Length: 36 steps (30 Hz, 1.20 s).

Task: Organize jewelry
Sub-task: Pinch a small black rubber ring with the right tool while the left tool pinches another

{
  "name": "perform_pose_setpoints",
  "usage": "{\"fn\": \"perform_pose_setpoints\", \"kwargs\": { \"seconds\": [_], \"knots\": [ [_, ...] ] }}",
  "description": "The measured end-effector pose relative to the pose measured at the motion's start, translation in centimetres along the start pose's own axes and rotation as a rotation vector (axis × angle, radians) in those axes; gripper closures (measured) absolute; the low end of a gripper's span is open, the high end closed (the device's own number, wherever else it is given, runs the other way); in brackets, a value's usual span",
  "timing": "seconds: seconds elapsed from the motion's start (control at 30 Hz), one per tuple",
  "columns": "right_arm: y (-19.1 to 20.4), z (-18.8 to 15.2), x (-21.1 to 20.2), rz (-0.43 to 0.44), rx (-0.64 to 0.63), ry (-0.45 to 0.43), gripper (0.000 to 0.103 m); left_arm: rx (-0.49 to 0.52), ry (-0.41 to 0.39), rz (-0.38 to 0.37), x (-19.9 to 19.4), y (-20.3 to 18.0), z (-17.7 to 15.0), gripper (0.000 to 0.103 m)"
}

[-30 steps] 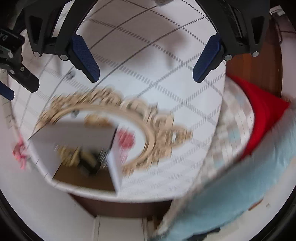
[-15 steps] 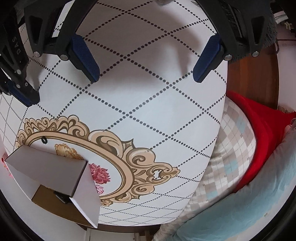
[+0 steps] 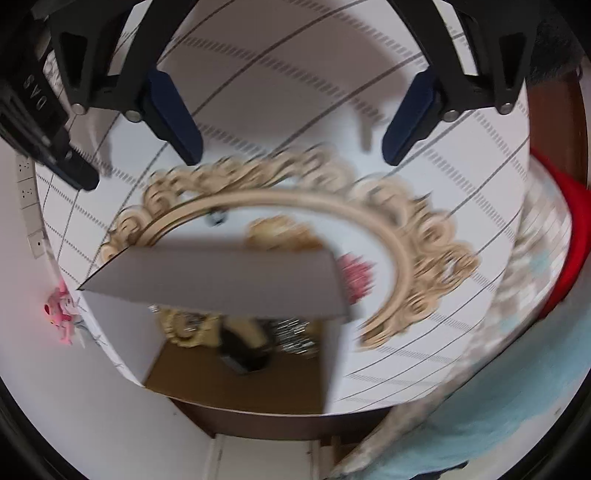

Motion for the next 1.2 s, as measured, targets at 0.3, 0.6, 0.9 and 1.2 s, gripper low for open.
{"fn": "perform_pose_setpoints", "kwargs": {
  "seconds": [0.3, 0.6, 0.9, 1.2],
  "knots": [
    [-3.2, 0.7, 0.7, -0.013, 0.075, -0.006, 0.09, 0.027, -0.022, 0.022, 2.0, -2.9, 2.2, 0.039],
    [-4.3, 1.2, 1.5, -0.007, 0.111, -0.003, 0.089, 0.049, -0.043, 0.011, 1.8, -3.5, 3.4, 0.084],
    [-4.4, 1.2, 1.0, -0.003, 0.112, -0.016, 0.089, 0.057, -0.053, -0.001, 1.6, -3.1, 2.8, 0.094],
    [-3.0, 1.3, -1.0, 0.025, 0.085, -0.051, 0.089, 0.061, -0.08, -0.021, -0.6, -2.5, 1.1, 0.094]
  ]
}}
Point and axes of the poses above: each gripper's, at about its wrist camera, not at the fingertips, and x roughly the way its jaws point, y to its left, z to its top, the point moved 7 cm from there along x, roughly the way its jaws point, and after that the axes turned 11 degrees about y, right-handed, at the moved point
